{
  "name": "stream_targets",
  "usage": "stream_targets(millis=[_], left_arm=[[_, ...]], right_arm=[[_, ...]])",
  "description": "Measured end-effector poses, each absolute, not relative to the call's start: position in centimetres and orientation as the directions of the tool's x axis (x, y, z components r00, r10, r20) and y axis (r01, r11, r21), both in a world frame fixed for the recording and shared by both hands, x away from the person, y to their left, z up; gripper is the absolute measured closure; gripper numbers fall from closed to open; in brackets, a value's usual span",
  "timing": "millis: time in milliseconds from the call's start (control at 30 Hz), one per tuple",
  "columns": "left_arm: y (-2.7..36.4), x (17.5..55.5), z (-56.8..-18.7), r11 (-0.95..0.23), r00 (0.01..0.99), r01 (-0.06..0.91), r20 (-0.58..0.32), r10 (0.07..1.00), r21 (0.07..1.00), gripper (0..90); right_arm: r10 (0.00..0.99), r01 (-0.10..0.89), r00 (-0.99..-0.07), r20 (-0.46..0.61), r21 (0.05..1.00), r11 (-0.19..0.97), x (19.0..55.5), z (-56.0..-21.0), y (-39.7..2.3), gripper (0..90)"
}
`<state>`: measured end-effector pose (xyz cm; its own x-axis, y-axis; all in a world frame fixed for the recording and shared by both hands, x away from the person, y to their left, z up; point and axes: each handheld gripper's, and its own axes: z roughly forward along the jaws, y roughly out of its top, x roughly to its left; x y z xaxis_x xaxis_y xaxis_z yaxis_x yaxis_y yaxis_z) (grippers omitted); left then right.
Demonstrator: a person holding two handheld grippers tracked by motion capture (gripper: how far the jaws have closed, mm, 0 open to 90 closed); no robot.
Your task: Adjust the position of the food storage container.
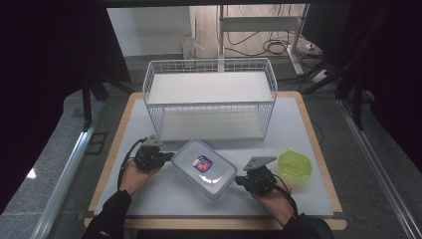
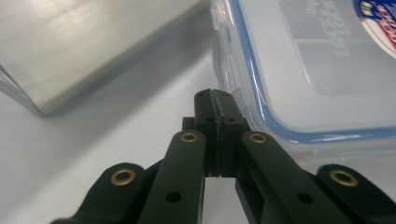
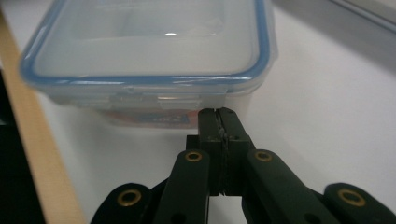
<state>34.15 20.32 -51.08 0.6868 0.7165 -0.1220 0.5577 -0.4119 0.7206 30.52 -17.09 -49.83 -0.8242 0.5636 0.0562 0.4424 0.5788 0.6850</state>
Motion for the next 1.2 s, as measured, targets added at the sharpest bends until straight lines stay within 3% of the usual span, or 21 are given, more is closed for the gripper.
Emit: stream_targets(millis=[233,400,733,1000,1200], left_arm=[[18.8,32.2,-51.3,-0.482,0.739,0.547,-0.124,0.663,0.685,90.0],[17.9,31.0,-51.1,-0.503,0.751,0.534,-0.109,0.651,0.679,90.0],[17.5,29.9,-51.2,-0.463,0.721,0.562,-0.131,0.681,0.685,89.4],[17.5,28.7,-51.3,-0.458,0.718,0.556,-0.124,0.684,0.693,89.8],[17.3,28.8,-51.3,-0.447,0.706,0.567,-0.128,0.697,0.692,90.0]], right_arm=[[0.628,0.466,-0.778,0.014,0.683,0.562,31.8,-49.9,-18.5,89.9],[0.657,0.497,-0.752,0.042,0.691,0.525,32.8,-50.2,-19.1,90.0],[0.68,0.511,-0.733,0.039,0.691,0.511,33.6,-50.2,-18.9,90.0],[0.661,0.526,-0.745,0.085,0.684,0.505,31.1,-49.6,-19.6,89.9],[0.679,0.514,-0.733,0.038,0.685,0.516,32.1,-49.6,-19.1,90.0]])
